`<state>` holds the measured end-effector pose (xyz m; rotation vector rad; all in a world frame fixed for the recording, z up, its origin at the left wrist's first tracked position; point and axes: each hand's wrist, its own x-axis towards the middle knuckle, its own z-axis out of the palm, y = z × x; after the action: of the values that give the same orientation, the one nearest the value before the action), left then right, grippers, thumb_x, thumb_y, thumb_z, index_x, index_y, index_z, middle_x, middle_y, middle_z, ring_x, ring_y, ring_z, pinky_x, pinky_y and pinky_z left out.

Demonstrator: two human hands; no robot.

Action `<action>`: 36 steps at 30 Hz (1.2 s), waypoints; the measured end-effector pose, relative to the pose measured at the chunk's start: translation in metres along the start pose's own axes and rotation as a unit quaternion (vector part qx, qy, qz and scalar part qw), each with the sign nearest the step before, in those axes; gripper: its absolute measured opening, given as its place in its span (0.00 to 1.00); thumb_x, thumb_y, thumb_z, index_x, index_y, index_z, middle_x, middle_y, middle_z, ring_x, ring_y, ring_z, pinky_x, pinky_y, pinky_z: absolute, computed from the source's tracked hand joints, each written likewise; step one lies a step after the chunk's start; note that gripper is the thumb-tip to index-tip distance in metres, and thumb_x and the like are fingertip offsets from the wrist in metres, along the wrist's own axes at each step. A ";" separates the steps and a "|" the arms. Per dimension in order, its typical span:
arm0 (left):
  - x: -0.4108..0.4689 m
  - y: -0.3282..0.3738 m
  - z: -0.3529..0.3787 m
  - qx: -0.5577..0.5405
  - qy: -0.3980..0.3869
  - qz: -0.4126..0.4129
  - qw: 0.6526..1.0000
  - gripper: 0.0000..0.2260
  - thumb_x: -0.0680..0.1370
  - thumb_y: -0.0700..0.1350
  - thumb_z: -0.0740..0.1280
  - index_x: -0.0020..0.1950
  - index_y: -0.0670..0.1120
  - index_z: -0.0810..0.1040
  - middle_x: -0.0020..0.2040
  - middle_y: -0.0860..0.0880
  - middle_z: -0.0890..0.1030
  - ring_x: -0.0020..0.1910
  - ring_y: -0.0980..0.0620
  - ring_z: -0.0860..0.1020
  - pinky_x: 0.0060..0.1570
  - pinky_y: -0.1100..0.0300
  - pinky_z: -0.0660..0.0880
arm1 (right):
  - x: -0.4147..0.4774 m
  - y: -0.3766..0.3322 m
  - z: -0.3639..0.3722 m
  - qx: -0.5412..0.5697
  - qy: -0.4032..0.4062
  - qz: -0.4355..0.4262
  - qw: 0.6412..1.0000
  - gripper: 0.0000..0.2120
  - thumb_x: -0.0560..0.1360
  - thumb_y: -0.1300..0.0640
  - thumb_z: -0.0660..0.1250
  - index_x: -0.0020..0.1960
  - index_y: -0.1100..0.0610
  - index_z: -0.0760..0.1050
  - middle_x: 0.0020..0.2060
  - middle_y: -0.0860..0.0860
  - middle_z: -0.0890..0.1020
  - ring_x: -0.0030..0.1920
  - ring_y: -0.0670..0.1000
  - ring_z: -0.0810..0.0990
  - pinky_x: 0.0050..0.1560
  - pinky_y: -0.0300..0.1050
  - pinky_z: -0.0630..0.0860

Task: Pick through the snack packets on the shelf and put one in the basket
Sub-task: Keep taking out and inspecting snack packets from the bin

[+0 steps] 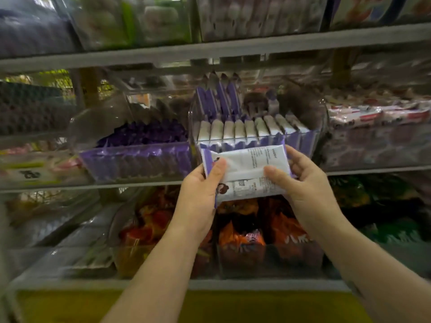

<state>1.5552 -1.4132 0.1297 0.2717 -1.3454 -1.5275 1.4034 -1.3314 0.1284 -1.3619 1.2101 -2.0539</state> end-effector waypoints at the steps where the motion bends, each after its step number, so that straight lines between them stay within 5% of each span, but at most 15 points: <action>1: -0.002 -0.006 -0.005 -0.011 0.006 -0.002 1.000 0.14 0.72 0.50 0.68 0.54 0.44 0.82 0.51 0.42 0.86 0.50 0.44 0.85 0.44 0.56 0.82 | -0.003 0.006 -0.002 0.039 -0.003 0.026 0.999 0.28 0.62 0.47 0.73 0.61 0.50 0.75 0.51 0.48 0.85 0.52 0.48 0.84 0.47 0.42 0.81; 7: -0.017 -0.043 -0.035 -0.034 -0.002 -0.042 0.999 0.14 0.74 0.49 0.67 0.57 0.48 0.82 0.56 0.42 0.84 0.55 0.45 0.83 0.46 0.58 0.81 | -0.012 0.030 -0.022 0.042 -0.002 0.082 0.996 0.09 0.67 0.51 0.68 0.42 0.53 0.84 0.42 0.54 0.87 0.42 0.52 0.86 0.35 0.40 0.81; 11: -0.019 -0.054 -0.046 -0.021 0.010 -0.060 0.998 0.12 0.73 0.49 0.68 0.55 0.52 0.84 0.55 0.43 0.84 0.49 0.48 0.85 0.38 0.62 0.80 | -0.020 0.045 -0.031 -0.074 -0.029 0.070 0.994 0.05 0.74 0.51 0.66 0.44 0.50 0.79 0.43 0.49 0.86 0.44 0.49 0.86 0.38 0.41 0.81; 17: -0.020 -0.057 -0.046 -0.028 -0.007 -0.115 0.993 0.12 0.74 0.51 0.65 0.53 0.56 0.84 0.56 0.45 0.84 0.53 0.46 0.84 0.40 0.58 0.82 | -0.023 0.047 -0.039 -0.199 -0.034 0.040 0.979 0.06 0.80 0.53 0.61 0.46 0.49 0.75 0.43 0.42 0.85 0.42 0.42 0.85 0.35 0.34 0.79; 22: -0.027 -0.053 -0.051 -0.034 -0.086 -0.211 0.973 0.19 0.76 0.52 0.60 0.67 0.51 0.76 0.60 0.43 0.82 0.56 0.42 0.82 0.43 0.52 0.82 | -0.025 0.045 -0.050 -0.215 -0.012 0.073 0.974 0.07 0.81 0.54 0.60 0.46 0.52 0.75 0.41 0.50 0.85 0.41 0.51 0.85 0.38 0.50 0.81; 24: -0.029 -0.052 -0.052 -0.032 -0.104 -0.236 0.966 0.19 0.77 0.51 0.61 0.67 0.50 0.75 0.61 0.42 0.82 0.56 0.42 0.82 0.42 0.52 0.82 | -0.026 0.045 -0.054 -0.219 -0.016 0.082 0.972 0.07 0.81 0.54 0.60 0.46 0.51 0.75 0.39 0.48 0.85 0.36 0.46 0.84 0.31 0.42 0.79; 26: -0.030 -0.050 -0.053 -0.043 -0.109 -0.253 0.960 0.18 0.77 0.49 0.61 0.65 0.50 0.77 0.61 0.42 0.82 0.55 0.42 0.83 0.41 0.53 0.82 | -0.026 0.047 -0.056 -0.224 -0.023 0.094 0.970 0.08 0.81 0.54 0.60 0.45 0.51 0.75 0.36 0.45 0.85 0.31 0.40 0.81 0.27 0.33 0.73; 32: -0.030 -0.051 -0.053 -0.060 -0.080 -0.281 0.955 0.15 0.75 0.47 0.63 0.59 0.47 0.83 0.55 0.41 0.84 0.43 0.47 0.85 0.32 0.59 0.81 | -0.025 0.053 -0.059 -0.244 -0.024 0.117 0.962 0.08 0.81 0.54 0.61 0.46 0.54 0.76 0.32 0.47 0.84 0.28 0.42 0.78 0.30 0.38 0.74; 34: -0.028 -0.055 -0.054 -0.061 -0.050 -0.276 0.958 0.18 0.76 0.53 0.62 0.60 0.46 0.82 0.56 0.42 0.84 0.45 0.48 0.85 0.36 0.58 0.82 | -0.025 0.052 -0.057 -0.270 -0.001 0.078 0.960 0.07 0.80 0.54 0.62 0.45 0.53 0.77 0.30 0.46 0.83 0.24 0.42 0.76 0.25 0.33 0.72; 36: -0.027 -0.060 -0.054 -0.063 -0.026 -0.263 0.962 0.20 0.76 0.58 0.60 0.56 0.50 0.85 0.58 0.44 0.84 0.54 0.47 0.83 0.50 0.55 0.81 | -0.025 0.050 -0.054 -0.261 0.018 0.041 0.964 0.07 0.80 0.54 0.62 0.45 0.51 0.76 0.31 0.47 0.83 0.23 0.45 0.76 0.23 0.34 0.73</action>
<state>1.5747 -1.4339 0.0495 0.5443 -1.2676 -2.0647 1.3607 -1.3169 0.0655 -1.4592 1.8834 -1.7750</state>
